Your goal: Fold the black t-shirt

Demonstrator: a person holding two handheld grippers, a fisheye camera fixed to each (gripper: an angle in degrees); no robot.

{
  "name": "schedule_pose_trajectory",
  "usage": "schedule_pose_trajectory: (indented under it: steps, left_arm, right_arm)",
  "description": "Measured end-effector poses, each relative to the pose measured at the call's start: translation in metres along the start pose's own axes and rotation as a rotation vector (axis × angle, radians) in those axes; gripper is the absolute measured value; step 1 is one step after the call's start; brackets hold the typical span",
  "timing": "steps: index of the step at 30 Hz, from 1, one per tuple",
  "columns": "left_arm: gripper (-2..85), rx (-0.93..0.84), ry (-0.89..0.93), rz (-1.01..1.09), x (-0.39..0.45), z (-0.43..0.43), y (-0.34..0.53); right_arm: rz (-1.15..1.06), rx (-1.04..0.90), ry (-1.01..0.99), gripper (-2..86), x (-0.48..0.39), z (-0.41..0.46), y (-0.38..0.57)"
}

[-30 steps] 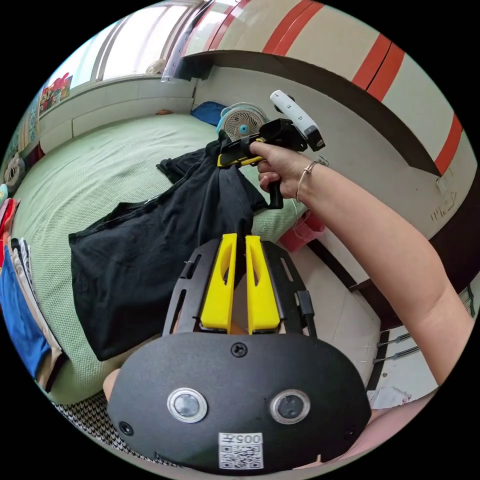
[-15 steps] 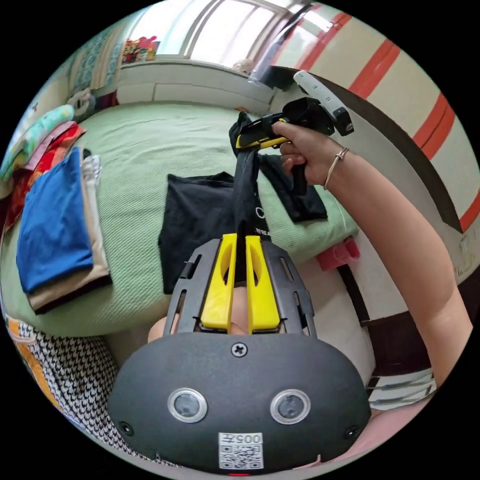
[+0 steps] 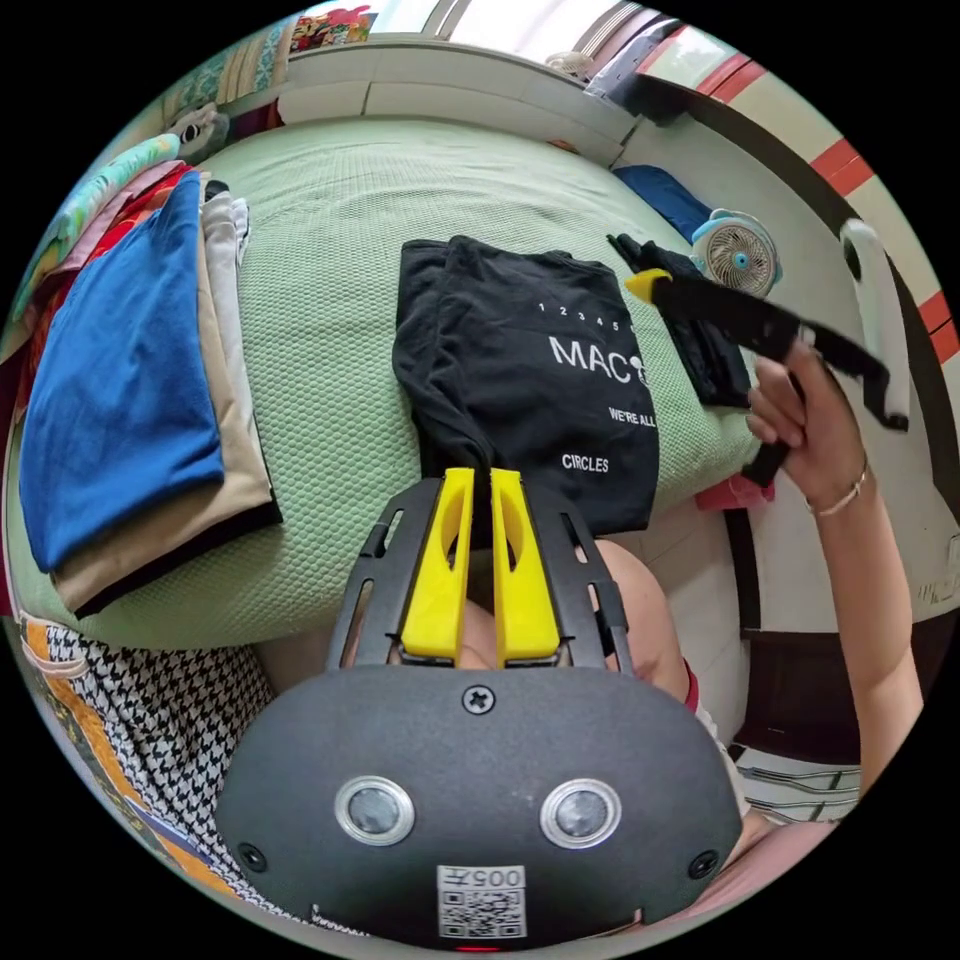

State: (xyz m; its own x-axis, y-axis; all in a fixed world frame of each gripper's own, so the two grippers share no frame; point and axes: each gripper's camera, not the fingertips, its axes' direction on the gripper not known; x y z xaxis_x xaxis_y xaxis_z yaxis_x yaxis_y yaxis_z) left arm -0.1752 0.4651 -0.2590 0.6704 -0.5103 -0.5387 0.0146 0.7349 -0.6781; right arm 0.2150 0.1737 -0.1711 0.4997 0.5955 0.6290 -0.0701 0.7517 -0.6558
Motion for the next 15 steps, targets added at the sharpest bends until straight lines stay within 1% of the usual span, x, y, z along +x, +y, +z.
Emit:
schedule_pose_trajectory:
  steps: [3,5,12,15]
  left_arm:
    - [4.7,-0.003,-0.01,-0.001,-0.001,0.0,-0.001]
    - [4.7,-0.002,-0.015,-0.008,-0.002,0.0,-0.001]
    - [5.2,-0.007,-0.132,-0.044,0.0,0.002,0.007]
    - [3.4,-0.012,-0.191,-0.083,-0.003,0.0,0.013]
  right_arm:
    - [0.044,0.034,0.013,7.8,0.016,-0.002,0.047]
    - [0.075,0.017,0.064,7.5,0.022,0.006,0.078]
    - [0.076,-0.044,0.09,7.6,0.011,0.027,0.129]
    - [0.053,-0.048,0.087,8.0,0.001,0.031,0.146]
